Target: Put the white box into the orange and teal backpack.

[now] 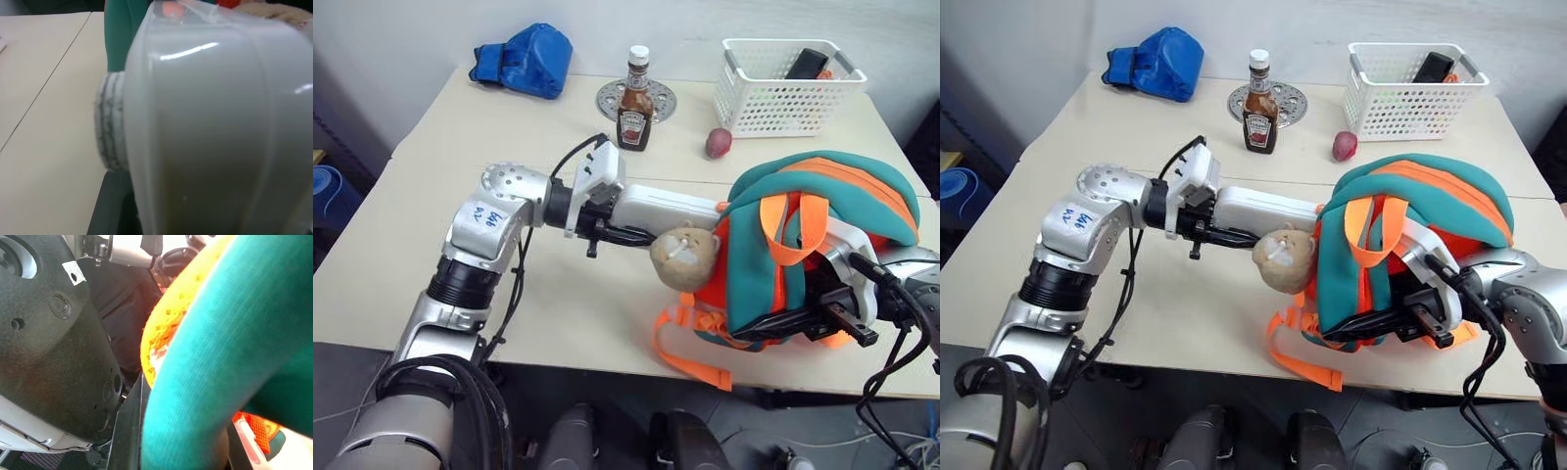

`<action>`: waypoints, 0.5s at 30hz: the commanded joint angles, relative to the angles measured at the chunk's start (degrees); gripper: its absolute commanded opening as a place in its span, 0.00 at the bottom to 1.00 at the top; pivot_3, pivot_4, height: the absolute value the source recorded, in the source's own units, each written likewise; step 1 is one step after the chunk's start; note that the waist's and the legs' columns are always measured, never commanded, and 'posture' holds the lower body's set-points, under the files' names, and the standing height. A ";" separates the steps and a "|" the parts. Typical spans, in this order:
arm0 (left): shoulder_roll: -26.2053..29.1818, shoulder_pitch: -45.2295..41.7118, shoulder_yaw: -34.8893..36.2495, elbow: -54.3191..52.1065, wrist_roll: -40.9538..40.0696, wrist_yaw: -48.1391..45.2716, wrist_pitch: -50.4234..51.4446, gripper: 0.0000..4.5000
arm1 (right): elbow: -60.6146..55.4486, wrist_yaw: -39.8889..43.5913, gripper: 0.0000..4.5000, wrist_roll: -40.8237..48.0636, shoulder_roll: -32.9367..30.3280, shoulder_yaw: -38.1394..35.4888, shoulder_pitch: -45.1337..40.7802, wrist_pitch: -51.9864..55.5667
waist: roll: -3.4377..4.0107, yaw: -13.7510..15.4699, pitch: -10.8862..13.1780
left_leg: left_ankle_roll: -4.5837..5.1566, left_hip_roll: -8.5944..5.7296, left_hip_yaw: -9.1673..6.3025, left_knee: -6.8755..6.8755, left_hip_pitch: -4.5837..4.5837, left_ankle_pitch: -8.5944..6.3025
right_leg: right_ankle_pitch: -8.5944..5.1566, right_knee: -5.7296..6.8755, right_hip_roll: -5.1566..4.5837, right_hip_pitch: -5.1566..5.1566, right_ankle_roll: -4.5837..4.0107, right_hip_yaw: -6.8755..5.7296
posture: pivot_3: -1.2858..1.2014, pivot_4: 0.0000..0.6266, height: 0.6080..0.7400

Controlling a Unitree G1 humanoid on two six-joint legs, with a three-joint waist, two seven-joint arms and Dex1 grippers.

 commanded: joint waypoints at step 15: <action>12.20 -6.00 2.69 2.74 -1.08 -11.21 0.19 0.29 | -1.02 -1.60 0.00 1.18 -1.06 -4.29 2.98 0.02 | 0.00 -1.28 0.01 | 0.13 0.02 0.01 0.00 -0.03 -0.08 | -0.01 0.08 0.00 -0.08 -0.02 0.01 | 0.52 0.24 1.00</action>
